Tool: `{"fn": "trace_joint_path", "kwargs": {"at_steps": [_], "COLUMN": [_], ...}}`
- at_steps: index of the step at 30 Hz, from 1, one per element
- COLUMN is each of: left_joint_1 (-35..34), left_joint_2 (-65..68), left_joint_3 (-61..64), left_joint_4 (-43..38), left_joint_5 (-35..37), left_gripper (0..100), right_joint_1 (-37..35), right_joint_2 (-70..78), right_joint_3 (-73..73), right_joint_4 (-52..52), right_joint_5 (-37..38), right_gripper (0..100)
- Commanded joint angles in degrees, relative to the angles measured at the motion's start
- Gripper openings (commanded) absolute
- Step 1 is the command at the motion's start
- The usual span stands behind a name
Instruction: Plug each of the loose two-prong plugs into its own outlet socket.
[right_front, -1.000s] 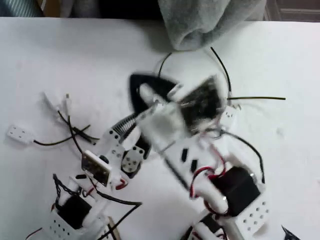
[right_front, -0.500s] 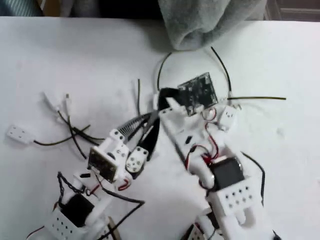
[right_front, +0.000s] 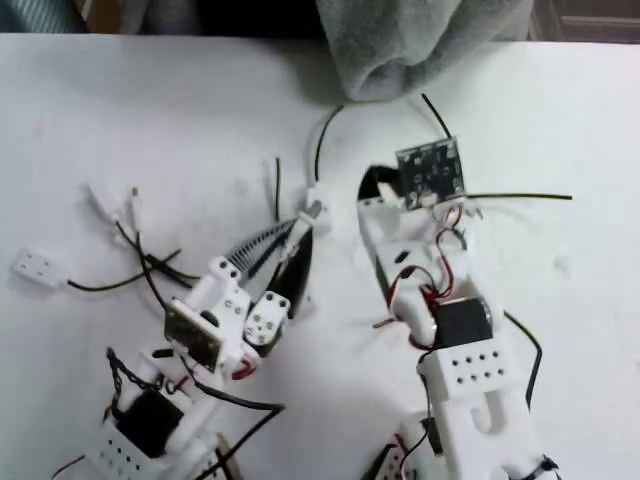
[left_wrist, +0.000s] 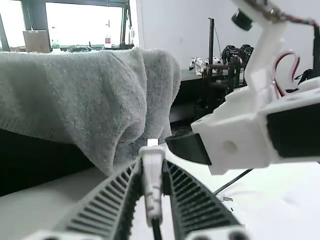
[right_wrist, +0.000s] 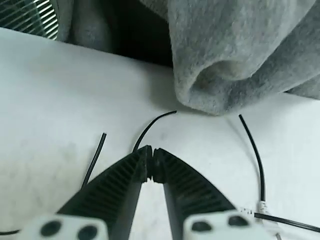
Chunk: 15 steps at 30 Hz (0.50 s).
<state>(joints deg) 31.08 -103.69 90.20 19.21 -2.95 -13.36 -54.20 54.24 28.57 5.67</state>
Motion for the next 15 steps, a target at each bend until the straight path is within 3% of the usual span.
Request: {"fn": "trace_joint_path", "kwargs": {"at_steps": [1, 7, 10, 15], "left_joint_1": [-3.82, -13.05, -15.52, -17.89], "left_joint_2": [-0.57, -0.48, -0.04, 12.7], "left_joint_3": [-1.05, -2.99, -6.42, -15.12], "left_joint_4": [-0.97, -0.26, 3.08, 3.87], "left_joint_5": [0.0, 6.95, 7.03, 7.03], "left_gripper": [2, 2, 2, 2], "right_joint_1": [3.21, 11.65, 15.16, 16.66], "right_joint_2": [-0.31, -0.31, -0.31, -0.31], "right_joint_3": [-4.22, 1.93, 7.12, 16.35], "right_joint_4": [-0.92, 5.05, 7.87, 8.04], "right_joint_5": [0.44, 0.44, 0.44, 0.35], "right_gripper": [2.3, 2.4, 2.4, 2.4]}}
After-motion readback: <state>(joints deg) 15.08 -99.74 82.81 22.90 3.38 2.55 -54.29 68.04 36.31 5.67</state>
